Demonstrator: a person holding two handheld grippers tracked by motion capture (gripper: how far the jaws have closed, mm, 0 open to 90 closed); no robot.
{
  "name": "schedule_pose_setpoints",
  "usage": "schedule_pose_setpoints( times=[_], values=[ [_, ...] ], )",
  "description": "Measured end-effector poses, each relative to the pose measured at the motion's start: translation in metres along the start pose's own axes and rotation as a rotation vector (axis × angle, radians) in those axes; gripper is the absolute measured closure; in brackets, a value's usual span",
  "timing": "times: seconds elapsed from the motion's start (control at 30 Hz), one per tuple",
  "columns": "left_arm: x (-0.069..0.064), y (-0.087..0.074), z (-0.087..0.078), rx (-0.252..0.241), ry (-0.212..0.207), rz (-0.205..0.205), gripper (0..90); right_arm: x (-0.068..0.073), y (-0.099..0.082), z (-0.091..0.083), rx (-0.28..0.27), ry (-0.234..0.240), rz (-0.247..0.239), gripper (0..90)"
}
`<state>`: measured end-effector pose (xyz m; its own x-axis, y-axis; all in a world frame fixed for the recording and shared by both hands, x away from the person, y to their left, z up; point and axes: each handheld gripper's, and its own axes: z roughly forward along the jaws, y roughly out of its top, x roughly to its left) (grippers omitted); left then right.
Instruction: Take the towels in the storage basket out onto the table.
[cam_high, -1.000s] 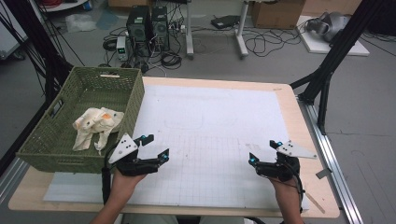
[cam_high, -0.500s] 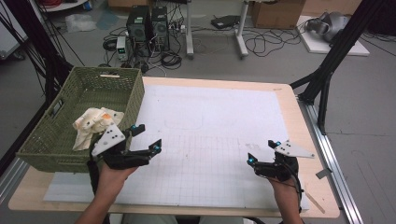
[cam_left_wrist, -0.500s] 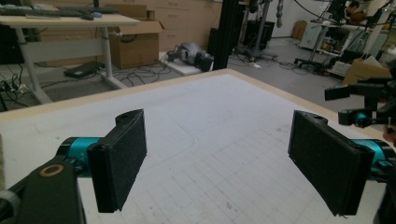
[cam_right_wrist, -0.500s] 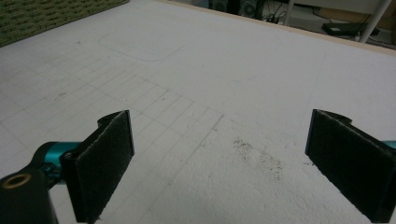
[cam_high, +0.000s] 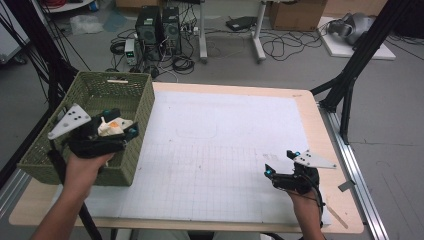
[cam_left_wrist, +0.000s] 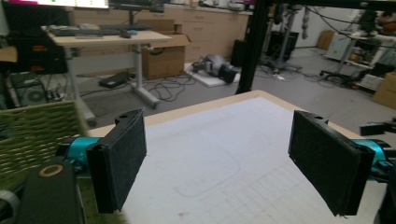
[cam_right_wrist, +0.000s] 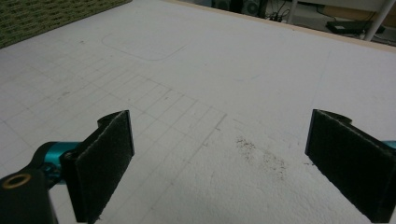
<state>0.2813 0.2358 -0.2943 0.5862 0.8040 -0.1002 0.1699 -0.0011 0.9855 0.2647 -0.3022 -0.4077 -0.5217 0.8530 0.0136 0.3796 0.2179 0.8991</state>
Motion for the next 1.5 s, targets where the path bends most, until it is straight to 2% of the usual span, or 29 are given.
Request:
schedule_pose_setpoints(
  times=[0.2,0.5,0.63,0.77,0.97,1.17,1.2,1.23,1.27,1.33,1.5],
  values=[
    [0.028,0.000,-0.007,0.026,0.060,-0.018,20.3,0.001,0.001,0.002,0.007,0.006,-0.007,7.1],
    [0.065,-0.005,-0.003,0.070,0.149,-0.040,20.2,0.001,0.001,0.002,0.008,0.002,-0.010,7.1],
    [0.081,-0.008,0.005,0.126,0.203,-0.039,20.3,0.001,0.000,0.003,0.013,0.001,-0.012,7.1],
    [0.101,-0.017,0.013,0.175,0.256,-0.078,20.3,0.001,0.000,0.003,0.012,0.000,-0.006,7.1],
    [0.112,-0.026,0.019,0.212,0.280,-0.092,20.7,-0.001,-0.001,0.003,0.014,-0.003,-0.009,7.1],
    [0.130,-0.041,0.025,0.299,0.322,-0.139,20.4,-0.001,-0.001,0.003,0.018,-0.003,-0.008,7.1],
    [0.135,-0.046,0.027,0.334,0.345,-0.144,20.4,-0.001,-0.001,0.004,0.018,-0.005,-0.008,7.1],
    [0.135,-0.046,0.027,0.334,0.345,-0.144,20.3,-0.001,-0.001,0.004,0.018,-0.005,-0.008,7.1],
    [0.139,-0.051,0.029,0.369,0.360,-0.147,20.3,0.000,-0.001,0.004,0.021,-0.004,-0.004,7.1],
    [0.140,-0.054,0.030,0.378,0.366,-0.155,20.5,-0.001,-0.001,0.004,0.023,-0.005,-0.009,7.1],
    [0.146,-0.061,0.035,0.447,0.425,-0.164,21.5,-0.001,-0.002,0.006,0.029,-0.003,-0.010,7.1]
  ],
)
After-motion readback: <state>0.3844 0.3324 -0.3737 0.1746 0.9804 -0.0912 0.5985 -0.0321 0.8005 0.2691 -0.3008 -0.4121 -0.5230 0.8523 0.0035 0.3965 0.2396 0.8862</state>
